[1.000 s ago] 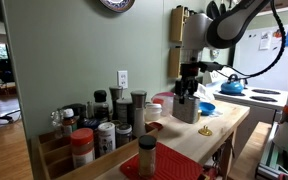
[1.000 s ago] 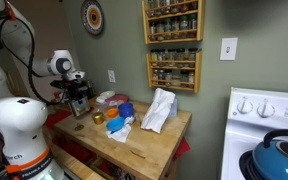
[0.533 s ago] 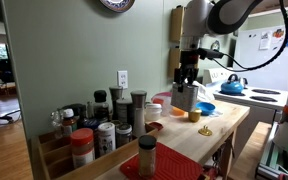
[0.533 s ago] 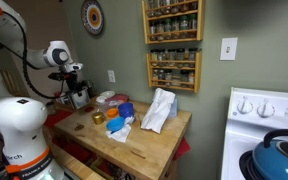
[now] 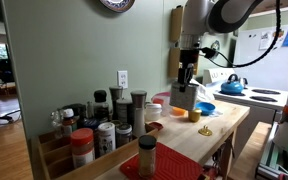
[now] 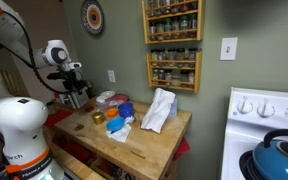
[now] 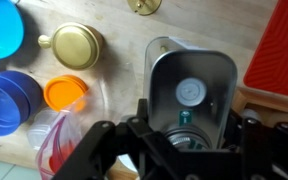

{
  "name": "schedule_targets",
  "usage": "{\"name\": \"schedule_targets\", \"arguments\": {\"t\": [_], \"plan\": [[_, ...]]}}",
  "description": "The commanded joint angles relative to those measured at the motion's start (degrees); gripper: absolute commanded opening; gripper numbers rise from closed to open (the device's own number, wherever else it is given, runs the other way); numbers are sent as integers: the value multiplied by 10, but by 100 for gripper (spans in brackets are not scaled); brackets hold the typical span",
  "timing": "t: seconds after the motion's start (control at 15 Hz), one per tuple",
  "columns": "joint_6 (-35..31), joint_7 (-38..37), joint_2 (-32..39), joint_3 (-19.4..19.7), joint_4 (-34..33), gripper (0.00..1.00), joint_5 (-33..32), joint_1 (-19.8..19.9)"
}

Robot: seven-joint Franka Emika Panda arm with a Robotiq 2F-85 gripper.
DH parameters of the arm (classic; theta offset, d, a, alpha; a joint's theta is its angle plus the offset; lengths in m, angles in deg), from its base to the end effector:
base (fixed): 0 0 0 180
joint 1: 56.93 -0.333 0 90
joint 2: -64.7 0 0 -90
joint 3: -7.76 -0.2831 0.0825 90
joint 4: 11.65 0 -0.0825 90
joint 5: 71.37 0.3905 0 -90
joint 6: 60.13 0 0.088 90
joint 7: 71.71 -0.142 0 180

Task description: Pick up the silver can and turn it ninety degrees anticlockwise, put the silver can back on the table

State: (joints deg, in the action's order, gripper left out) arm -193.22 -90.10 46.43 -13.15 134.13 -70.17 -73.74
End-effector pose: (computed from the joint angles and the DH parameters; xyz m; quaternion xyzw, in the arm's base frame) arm 0.3619 0.2687 0.3137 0.9860 0.1546 0.0569 0.0245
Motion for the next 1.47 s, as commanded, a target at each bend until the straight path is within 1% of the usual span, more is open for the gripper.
{"name": "schedule_targets", "arguments": {"t": [0.0,0.4,0.47,0.53,0.67,0.8,0.87,0.93,1.07,1.4], "plan": [[10,111,6,15,-13,41,8,-24],[24,291,35,30,-32,41,2,-44],[22,330,42,37,-37,41,17,-51],[6,271,28,24,-18,66,2,-38],[6,306,38,30,-25,66,5,-42],[6,314,43,32,-29,66,5,-43],[6,315,45,32,-30,41,5,-44],[3,317,42,25,-29,41,-21,-43],[2,368,47,25,-29,41,-52,-48],[-17,507,59,36,-28,41,-65,-62]]}}
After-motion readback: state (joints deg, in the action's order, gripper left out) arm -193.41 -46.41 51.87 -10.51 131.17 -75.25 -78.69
